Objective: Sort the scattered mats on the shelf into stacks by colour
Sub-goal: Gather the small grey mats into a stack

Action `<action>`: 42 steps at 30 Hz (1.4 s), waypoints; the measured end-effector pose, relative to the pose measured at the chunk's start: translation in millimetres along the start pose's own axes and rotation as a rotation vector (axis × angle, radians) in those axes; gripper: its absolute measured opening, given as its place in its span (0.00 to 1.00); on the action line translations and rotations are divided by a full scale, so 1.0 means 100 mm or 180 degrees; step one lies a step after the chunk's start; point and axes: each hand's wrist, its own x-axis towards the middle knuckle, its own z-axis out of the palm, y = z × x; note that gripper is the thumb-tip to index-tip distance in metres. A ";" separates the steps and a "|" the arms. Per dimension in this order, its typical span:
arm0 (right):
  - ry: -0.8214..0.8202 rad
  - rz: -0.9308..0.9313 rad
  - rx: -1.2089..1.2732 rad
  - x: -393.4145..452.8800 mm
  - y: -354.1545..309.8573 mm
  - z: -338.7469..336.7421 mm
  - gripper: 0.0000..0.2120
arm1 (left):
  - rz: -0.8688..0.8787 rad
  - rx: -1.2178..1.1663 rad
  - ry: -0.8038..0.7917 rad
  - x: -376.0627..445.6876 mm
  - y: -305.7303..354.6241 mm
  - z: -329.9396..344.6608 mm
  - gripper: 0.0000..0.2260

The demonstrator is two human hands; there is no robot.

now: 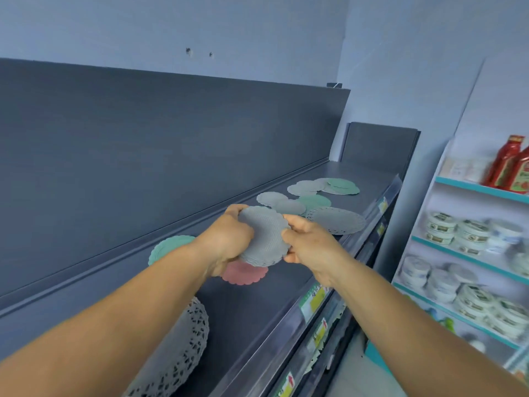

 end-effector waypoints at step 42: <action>-0.0926 -0.0347 -0.2089 3.14 0.27 -0.79 0.24 | -0.0637 -0.0928 0.2072 1.63 0.06 0.57 0.21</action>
